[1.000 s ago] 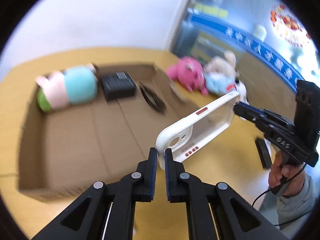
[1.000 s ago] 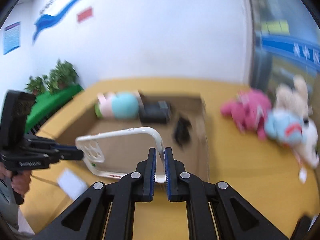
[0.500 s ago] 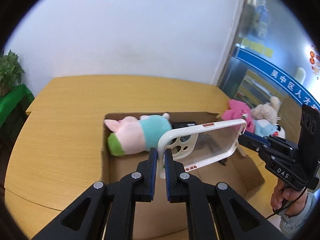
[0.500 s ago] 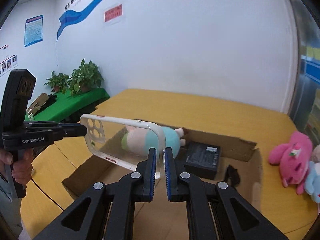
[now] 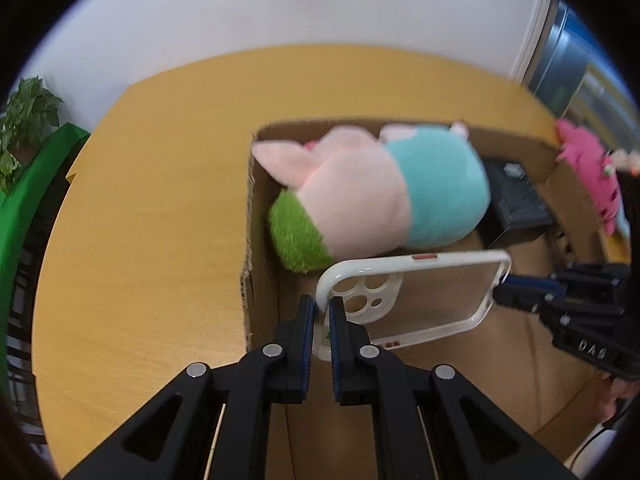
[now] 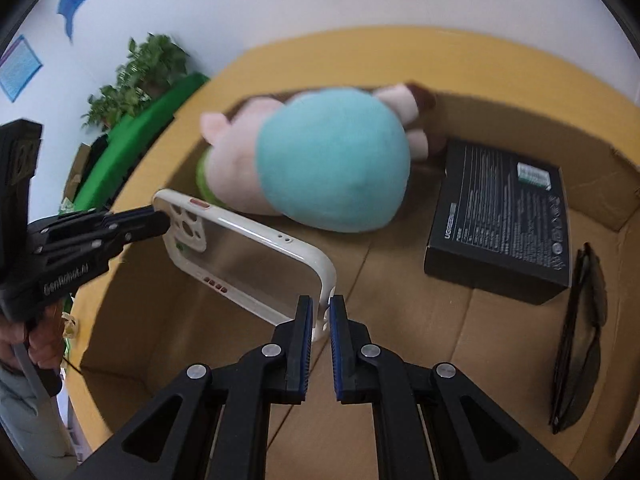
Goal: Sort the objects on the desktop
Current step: 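Carry the phone case into the cardboard box and open the gripper, then move the left gripper toward the white power bank on the table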
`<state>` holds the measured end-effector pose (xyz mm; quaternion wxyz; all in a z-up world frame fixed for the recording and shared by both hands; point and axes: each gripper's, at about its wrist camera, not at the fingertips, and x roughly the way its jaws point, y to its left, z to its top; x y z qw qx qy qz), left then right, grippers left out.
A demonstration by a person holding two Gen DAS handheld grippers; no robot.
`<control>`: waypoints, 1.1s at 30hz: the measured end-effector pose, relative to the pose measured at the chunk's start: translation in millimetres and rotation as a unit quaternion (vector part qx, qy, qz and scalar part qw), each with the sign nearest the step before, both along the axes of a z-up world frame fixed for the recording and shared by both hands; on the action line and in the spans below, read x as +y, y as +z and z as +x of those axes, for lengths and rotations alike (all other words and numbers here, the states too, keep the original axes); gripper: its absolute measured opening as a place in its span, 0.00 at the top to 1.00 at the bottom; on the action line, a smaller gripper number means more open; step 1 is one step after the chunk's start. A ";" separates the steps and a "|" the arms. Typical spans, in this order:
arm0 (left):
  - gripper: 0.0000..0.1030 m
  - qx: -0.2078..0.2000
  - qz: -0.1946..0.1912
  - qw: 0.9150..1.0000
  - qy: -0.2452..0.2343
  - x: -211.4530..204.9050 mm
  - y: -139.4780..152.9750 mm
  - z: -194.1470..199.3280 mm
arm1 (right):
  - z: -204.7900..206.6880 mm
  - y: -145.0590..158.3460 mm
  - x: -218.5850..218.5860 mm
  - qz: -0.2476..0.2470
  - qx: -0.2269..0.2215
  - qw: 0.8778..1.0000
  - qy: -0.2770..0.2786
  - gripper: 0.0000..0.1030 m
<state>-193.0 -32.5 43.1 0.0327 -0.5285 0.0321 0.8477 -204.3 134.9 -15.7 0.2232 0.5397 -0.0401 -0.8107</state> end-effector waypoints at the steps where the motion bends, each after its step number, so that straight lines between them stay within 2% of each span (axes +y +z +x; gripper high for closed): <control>1: 0.94 -0.009 -0.012 1.000 0.000 3.0 -5.4 -2.7 | -7.0 -6.7 -2.0 0.008 -0.017 1.000 -0.004 0.92; 3: 0.94 -0.038 -0.039 0.998 0.011 6.4 -19.9 -11.0 | -16.4 -15.9 -4.9 0.011 -0.036 0.999 -0.005 0.92; 6: 0.95 -0.062 -0.058 0.996 0.028 4.5 -32.7 -18.9 | -27.1 -31.5 -9.1 0.004 -0.066 0.998 -0.005 0.92; 9: 0.95 -0.065 -0.088 0.994 0.027 10.0 -35.9 -22.4 | -29.9 -45.8 -15.9 0.009 -0.079 0.997 -0.005 0.91; 14: 0.94 -0.068 -0.113 0.991 0.019 16.2 -43.0 -26.5 | -24.2 -42.9 -11.8 -0.002 -0.073 0.997 -0.018 0.89; 16: 0.94 -0.061 -0.117 0.991 0.015 16.8 -39.9 -22.2 | -14.4 -29.2 -7.7 -0.002 -0.049 0.999 -0.022 0.82; 17: 0.94 -0.054 -0.113 0.992 0.018 14.6 -35.6 -18.9 | -7.5 -18.6 -6.3 0.003 -0.028 0.999 -0.022 0.66; 18: 0.92 -0.039 -0.109 0.993 0.021 11.2 -27.9 -12.5 | -1.2 -7.8 -4.2 0.008 -0.007 1.000 -0.025 0.45; 19: 0.91 -0.022 -0.108 0.994 0.025 8.5 -20.3 -6.5 | 12.6 10.5 0.2 0.012 0.026 0.999 -0.032 0.34; 20: 0.89 0.002 -0.101 0.995 0.027 4.6 -10.0 2.7 | 24.6 24.8 3.4 0.012 0.053 0.998 -0.039 0.16; 21: 0.89 0.029 -0.093 0.995 0.033 0.2 3.1 15.6 | 39.7 39.7 8.4 0.013 0.081 0.995 -0.048 0.08; 22: 0.81 0.049 -0.088 0.994 0.038 -1.6 14.4 26.9 | 60.5 57.3 14.2 0.014 0.116 0.991 -0.061 0.05; 23: 0.65 0.074 -0.088 0.992 0.042 -2.2 26.7 41.9 | 77.4 69.1 17.8 0.018 0.141 0.987 -0.072 0.00; 24: 0.56 0.114 -0.088 0.989 0.042 -1.0 43.2 65.0 | 101.7 82.4 22.1 0.024 0.175 0.980 -0.088 0.00; 25: 0.38 0.137 -0.086 0.986 0.041 0.4 51.7 78.4 | 114.0 90.3 22.4 0.032 0.194 0.976 -0.095 0.00; 26: 0.26 0.170 -0.079 0.981 0.040 3.6 63.6 98.6 | 126.0 95.0 19.8 0.043 0.208 0.972 -0.100 0.00; 27: 0.23 0.205 -0.065 0.976 0.037 6.5 75.4 119.3 | 145.6 98.7 20.7 0.060 0.225 0.966 -0.115 0.00; 30: 0.22 0.270 -0.023 0.962 0.022 19.1 97.2 162.3 | 175.1 98.1 22.0 0.089 0.248 0.954 -0.143 0.00; 33: 0.22 0.298 -0.006 0.954 0.025 31.1 101.9 192.8 | 190.2 90.4 23.3 0.109 0.247 0.950 -0.156 0.00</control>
